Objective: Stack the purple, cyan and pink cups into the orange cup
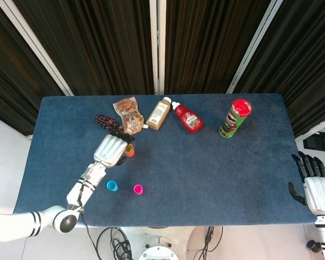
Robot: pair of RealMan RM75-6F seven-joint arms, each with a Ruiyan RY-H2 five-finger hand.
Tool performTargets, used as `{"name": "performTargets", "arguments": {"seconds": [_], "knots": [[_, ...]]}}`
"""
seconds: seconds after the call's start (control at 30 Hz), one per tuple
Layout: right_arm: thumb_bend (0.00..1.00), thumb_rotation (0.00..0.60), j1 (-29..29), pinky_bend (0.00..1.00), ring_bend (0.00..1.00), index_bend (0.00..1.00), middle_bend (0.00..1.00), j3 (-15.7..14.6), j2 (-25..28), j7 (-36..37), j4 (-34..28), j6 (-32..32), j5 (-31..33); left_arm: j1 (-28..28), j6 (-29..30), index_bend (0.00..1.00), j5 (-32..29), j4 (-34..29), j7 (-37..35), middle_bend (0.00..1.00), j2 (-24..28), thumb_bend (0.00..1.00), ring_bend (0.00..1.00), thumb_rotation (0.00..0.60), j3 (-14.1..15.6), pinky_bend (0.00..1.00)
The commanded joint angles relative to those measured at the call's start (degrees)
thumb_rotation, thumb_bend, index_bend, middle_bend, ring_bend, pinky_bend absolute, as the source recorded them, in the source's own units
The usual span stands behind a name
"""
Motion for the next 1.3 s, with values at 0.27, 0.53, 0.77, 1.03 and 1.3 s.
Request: {"name": "performTargets", "arguments": {"seconds": [0.27,0.53,0.77,1.03,1.3], "knots": [[0.36,0.6,1.5,0.0,0.0,0.0,0.0,0.39,0.55,-0.62,-1.64,-0.77,-1.11,14.86,14.91,0.26,2.93,-17.69,-1.07,0.27,12.6,0.22,0.26,0.6,9.31,0.16],[0.36,0.6,1.6,0.0,0.0,0.0,0.0,-0.15,0.86,-2.11,-3.5,0.01,-2.64,20.01,14.96,0.21,7.16,-14.73,-5.43,0.26,10.75,0.22,0.26,0.6,13.72,0.16],[0.36,0.6,1.2,0.0,0.0,0.0,0.0,-0.82,1.42,-1.55,-4.4,0.58,-3.38,21.4,13.94,0.13,10.51,-9.19,-5.84,0.22,4.81,0.22,0.26,0.6,13.85,0.17],[0.36,0.6,0.76,0.0,0.0,0.0,0.0,-1.24,1.73,-1.15,-4.28,1.15,-3.69,21.51,11.67,0.18,10.26,-7.67,-3.04,0.23,1.0,0.22,0.26,0.6,13.0,0.18],[0.36,0.6,0.79,0.0,0.0,0.0,0.0,-1.47,1.41,-0.41,-3.43,0.92,-3.72,21.12,9.98,0.23,10.01,-6.3,-0.63,0.26,-1.76,0.24,0.3,0.6,11.84,0.2]]}}
